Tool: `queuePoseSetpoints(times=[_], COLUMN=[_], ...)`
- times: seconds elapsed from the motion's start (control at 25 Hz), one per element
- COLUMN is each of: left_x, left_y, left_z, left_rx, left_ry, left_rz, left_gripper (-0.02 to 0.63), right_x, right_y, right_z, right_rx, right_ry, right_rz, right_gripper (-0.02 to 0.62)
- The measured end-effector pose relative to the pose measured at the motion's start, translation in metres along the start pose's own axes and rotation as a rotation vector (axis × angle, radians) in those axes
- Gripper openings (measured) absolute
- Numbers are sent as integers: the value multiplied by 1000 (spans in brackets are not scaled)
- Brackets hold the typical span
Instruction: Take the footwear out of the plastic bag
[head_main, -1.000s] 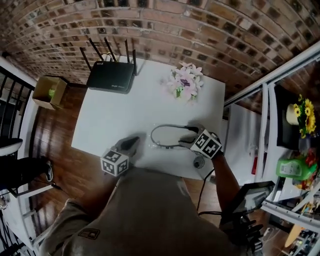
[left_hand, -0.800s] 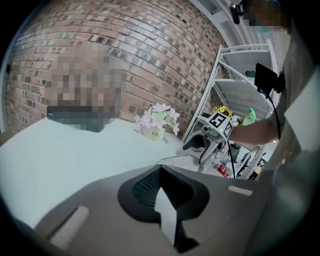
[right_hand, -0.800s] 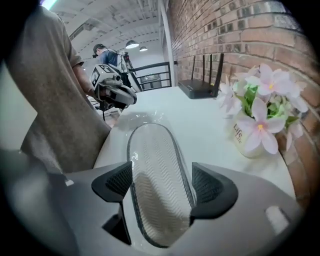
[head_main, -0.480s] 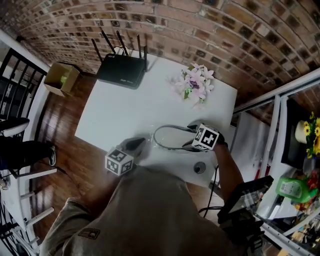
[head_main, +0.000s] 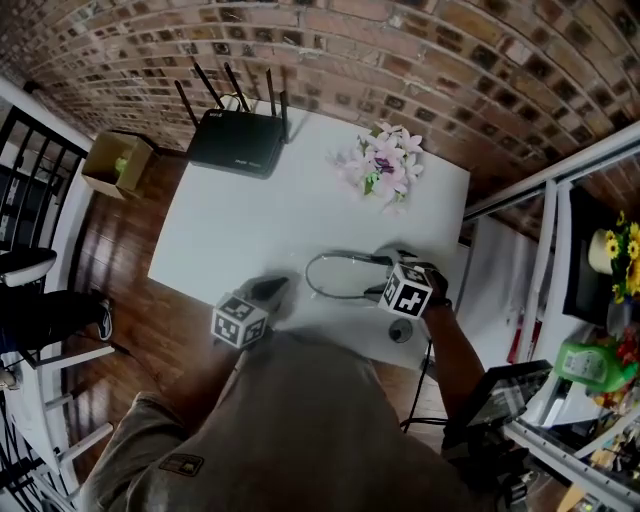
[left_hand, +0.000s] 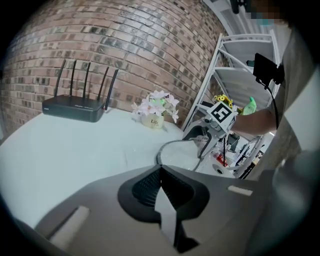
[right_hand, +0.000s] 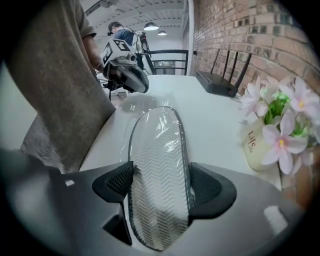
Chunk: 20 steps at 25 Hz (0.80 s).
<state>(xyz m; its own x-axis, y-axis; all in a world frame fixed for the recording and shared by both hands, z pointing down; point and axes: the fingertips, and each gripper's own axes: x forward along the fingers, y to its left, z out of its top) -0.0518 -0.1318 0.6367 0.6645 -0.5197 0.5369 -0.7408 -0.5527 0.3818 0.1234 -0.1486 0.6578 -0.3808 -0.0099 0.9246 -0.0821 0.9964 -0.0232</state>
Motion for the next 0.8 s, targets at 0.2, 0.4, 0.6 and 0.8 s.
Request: queuePoseSetpoints(times=[0.2,0.4,0.6,0.8], left_x=[10,19,24,27], left_y=[3,-2,-14,-20], left_z=[-7,-10,-9,-6], left_rx=[55,127,210,309], left_ry=[43,83,114,134], left_rz=[-42,-100,-170,-202], left_gripper=[2,2,3,48], right_x=[-13,-27,-41,-50], right_y=[10,19,30,40], right_z=[5,8,10,9], right_rx=[-88,-122,-144,-144], right_ry=[-8,-29,-40,-34], right_rz=[-234,-419,-485,-469], right_gripper=[356,306,219,168])
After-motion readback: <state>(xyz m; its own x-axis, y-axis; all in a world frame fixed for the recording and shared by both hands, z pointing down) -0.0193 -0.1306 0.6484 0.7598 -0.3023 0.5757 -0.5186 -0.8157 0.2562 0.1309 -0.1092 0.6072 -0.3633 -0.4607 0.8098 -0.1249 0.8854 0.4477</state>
